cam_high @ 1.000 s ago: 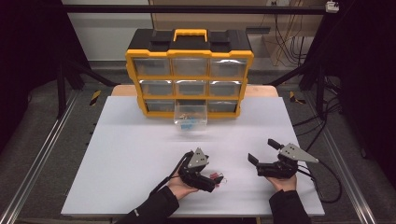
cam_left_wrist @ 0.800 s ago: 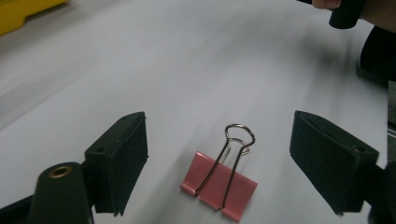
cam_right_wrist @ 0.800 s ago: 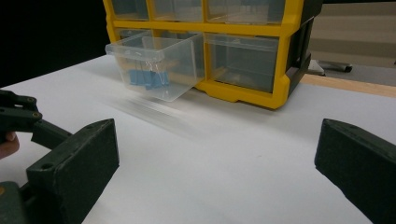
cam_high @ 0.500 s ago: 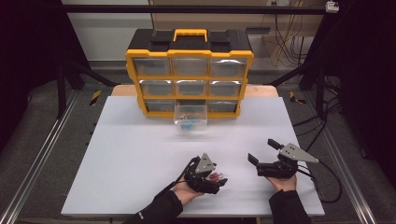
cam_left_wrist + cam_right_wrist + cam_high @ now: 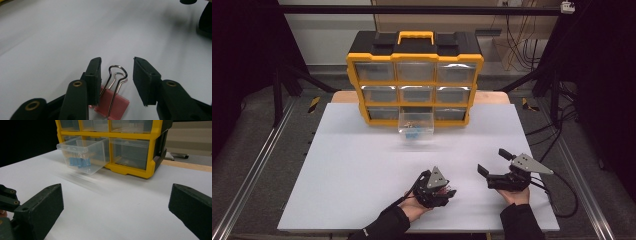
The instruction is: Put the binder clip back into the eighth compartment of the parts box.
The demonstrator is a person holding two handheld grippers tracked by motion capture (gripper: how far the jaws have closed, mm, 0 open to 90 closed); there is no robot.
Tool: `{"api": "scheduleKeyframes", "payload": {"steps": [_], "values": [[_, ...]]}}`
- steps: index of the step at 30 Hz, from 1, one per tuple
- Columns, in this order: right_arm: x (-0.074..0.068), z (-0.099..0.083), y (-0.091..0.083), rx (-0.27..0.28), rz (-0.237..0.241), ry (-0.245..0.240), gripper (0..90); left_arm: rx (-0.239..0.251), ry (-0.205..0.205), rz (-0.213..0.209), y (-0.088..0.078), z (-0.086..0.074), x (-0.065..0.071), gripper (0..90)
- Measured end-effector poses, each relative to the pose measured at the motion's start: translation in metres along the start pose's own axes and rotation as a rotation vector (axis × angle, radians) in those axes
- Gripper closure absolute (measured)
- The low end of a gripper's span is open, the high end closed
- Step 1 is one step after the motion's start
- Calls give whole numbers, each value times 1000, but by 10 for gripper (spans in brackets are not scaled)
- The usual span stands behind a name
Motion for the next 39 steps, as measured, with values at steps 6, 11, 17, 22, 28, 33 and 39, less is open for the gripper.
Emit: {"api": "scheduleKeyframes", "payload": {"steps": [6,11,17,22,28,33,39], "values": [[0,0,0,-1,0,2,3,-17,-3,20,2,-1,0,670],[0,0,0,-1,0,2,4,-25,-10,33,1,-1,-1,706],[0,0,0,1,0,0,4,-25,-21,48,-3,0,-3,728],[0,1,-1,3,1,3,3,-29,-38,42,-7,0,-5,735],[0,1,-1,4,1,5,3,-29,-64,39,-10,-1,-7,739],[0,1,-1,9,1,1,3,-32,-71,43,-12,-1,-8,740],[0,1,-1,9,2,5,3,-35,-80,39,-14,-2,-9,743]]}}
Point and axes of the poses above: each handheld gripper's, and its own axes: y roughly forward along the jaws, z roughly out of its top, x roughly to its right, the point moved 7 cm from there along y, roughly forward along the jaws, and after that the axes turned 3 degrees about y, right-handed, at the moved point
